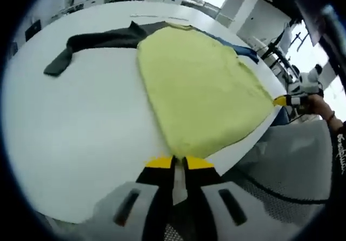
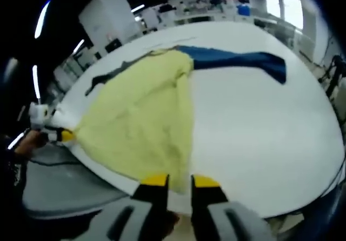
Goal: Fold the garment on the visible template until the final outline fits inside the template.
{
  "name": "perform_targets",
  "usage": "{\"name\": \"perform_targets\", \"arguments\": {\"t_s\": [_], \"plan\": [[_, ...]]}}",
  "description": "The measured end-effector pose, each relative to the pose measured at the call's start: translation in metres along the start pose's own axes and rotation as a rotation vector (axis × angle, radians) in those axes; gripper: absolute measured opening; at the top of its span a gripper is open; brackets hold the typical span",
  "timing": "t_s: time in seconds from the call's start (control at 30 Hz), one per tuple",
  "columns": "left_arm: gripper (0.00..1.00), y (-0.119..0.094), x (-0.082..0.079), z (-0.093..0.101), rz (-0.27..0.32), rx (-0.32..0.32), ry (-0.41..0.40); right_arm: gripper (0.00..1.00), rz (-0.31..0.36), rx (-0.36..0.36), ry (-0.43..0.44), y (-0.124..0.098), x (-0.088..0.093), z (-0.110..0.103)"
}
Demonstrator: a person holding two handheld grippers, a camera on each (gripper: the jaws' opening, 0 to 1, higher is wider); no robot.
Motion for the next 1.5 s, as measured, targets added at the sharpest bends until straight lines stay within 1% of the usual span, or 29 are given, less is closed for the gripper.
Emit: {"name": "perform_targets", "arguments": {"t_s": [0.03,0.1,0.17,0.23,0.27,0.3,0.33,0.4,0.57,0.67,0.73,0.87,1.1,1.17,1.27,1.37,1.5], "plan": [[0.22,-0.002,-0.002,0.001,0.013,-0.012,0.010,0.19,0.022,-0.010,-0.016,-0.001,-0.003,-0.002],[0.37,-0.004,-0.006,0.004,0.031,-0.019,0.042,0.25,0.026,-0.018,-0.024,-0.002,-0.005,-0.002],[0.44,-0.006,-0.010,0.008,0.040,-0.015,0.048,0.30,0.048,-0.030,-0.039,-0.003,-0.008,-0.004],[0.50,-0.007,-0.016,0.012,0.073,-0.013,0.066,0.37,0.089,-0.064,-0.035,-0.002,-0.015,-0.007],[0.54,-0.007,-0.018,0.011,0.096,-0.016,0.064,0.41,0.099,-0.071,-0.033,-0.002,-0.016,-0.008],[0.58,-0.006,-0.019,0.007,0.103,-0.013,0.061,0.47,0.134,-0.099,-0.031,-0.001,-0.022,-0.010],[0.62,-0.005,-0.020,0.007,0.113,-0.014,0.060,0.51,0.139,-0.102,-0.030,-0.001,-0.023,-0.010],[0.69,-0.005,-0.022,0.008,0.130,-0.014,0.065,0.57,0.172,-0.121,-0.043,-0.001,-0.032,-0.013],[0.84,-0.005,-0.030,0.012,0.174,-0.018,0.084,0.64,0.197,-0.165,-0.054,0.005,-0.053,-0.014],[0.91,-0.003,-0.032,0.012,0.190,-0.015,0.091,0.63,0.220,-0.180,-0.055,0.011,-0.070,-0.013],[0.93,-0.003,-0.033,0.012,0.192,-0.016,0.100,0.62,0.227,-0.187,-0.060,0.015,-0.080,-0.012],[0.99,-0.001,-0.032,0.005,0.193,-0.021,0.103,0.56,0.242,-0.184,-0.087,0.021,-0.097,-0.012],[0.99,-0.002,-0.035,0.005,0.214,-0.020,0.118,0.50,0.270,-0.194,-0.103,0.037,-0.125,-0.007],[0.99,-0.002,-0.036,0.004,0.222,-0.018,0.118,0.44,0.294,-0.191,-0.122,0.043,-0.133,-0.005],[0.99,-0.002,-0.039,0.006,0.231,-0.014,0.117,0.38,0.296,-0.184,-0.133,0.050,-0.142,-0.003],[0.99,-0.002,-0.040,0.004,0.243,-0.022,0.117,0.32,0.302,-0.172,-0.140,0.063,-0.153,0.002],[0.96,-0.001,-0.043,0.006,0.253,-0.036,0.110,0.23,0.293,-0.152,-0.146,0.076,-0.160,0.006]]}}
Point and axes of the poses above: the point that each gripper's makers call its tool centre point, and the gripper's own axes: y roughly forward along the fingers, z roughly to its right, x roughly out of its underside, the point moved 8 cm from there along -y, roughly backward along the fingers, and after that the axes turned 10 degrees about y, right-handed, at the moved point
